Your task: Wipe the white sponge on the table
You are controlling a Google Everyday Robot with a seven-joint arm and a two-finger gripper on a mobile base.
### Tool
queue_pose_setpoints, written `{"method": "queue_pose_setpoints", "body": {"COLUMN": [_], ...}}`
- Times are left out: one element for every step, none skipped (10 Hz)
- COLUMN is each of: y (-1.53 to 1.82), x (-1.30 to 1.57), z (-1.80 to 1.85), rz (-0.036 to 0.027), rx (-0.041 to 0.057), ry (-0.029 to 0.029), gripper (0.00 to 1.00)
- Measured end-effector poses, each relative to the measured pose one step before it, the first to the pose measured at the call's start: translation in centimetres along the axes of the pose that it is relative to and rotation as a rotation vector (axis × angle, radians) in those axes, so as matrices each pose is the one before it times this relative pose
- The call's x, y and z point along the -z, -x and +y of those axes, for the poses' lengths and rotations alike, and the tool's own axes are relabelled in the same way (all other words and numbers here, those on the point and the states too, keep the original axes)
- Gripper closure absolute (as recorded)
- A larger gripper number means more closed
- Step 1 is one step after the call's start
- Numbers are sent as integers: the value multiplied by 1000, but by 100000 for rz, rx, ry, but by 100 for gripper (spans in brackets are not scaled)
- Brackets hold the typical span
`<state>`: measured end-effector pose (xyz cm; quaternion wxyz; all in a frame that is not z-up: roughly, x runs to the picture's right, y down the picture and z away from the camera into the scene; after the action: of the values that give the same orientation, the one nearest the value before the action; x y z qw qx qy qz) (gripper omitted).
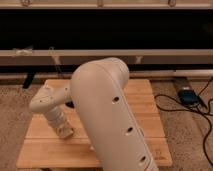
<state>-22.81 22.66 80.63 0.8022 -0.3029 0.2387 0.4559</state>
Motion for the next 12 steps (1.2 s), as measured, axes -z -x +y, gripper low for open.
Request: {"method": "queue_pose_setpoints", "body": {"y": [-165, -87, 31, 418, 372, 701, 845, 936, 424, 150, -262, -363], "x": [60, 426, 720, 1105, 491, 159, -113, -364, -293, -121, -178, 117], "z": [-1104, -1012, -736, -941, 273, 432, 806, 1126, 1083, 279, 25, 413], "rz": [-249, -1676, -2108, -2777, -1099, -941, -314, 520, 684, 111, 247, -485], "rx": [-3247, -3031, -1625, -1763, 804, 1326, 2375, 3973, 3378, 1664, 2199, 1407], "ry": [643, 1310, 857, 751, 434, 326, -131, -674, -188, -237, -311, 213], "gripper": [94, 82, 74, 62, 53, 44, 34, 24, 20, 20, 20, 20]}}
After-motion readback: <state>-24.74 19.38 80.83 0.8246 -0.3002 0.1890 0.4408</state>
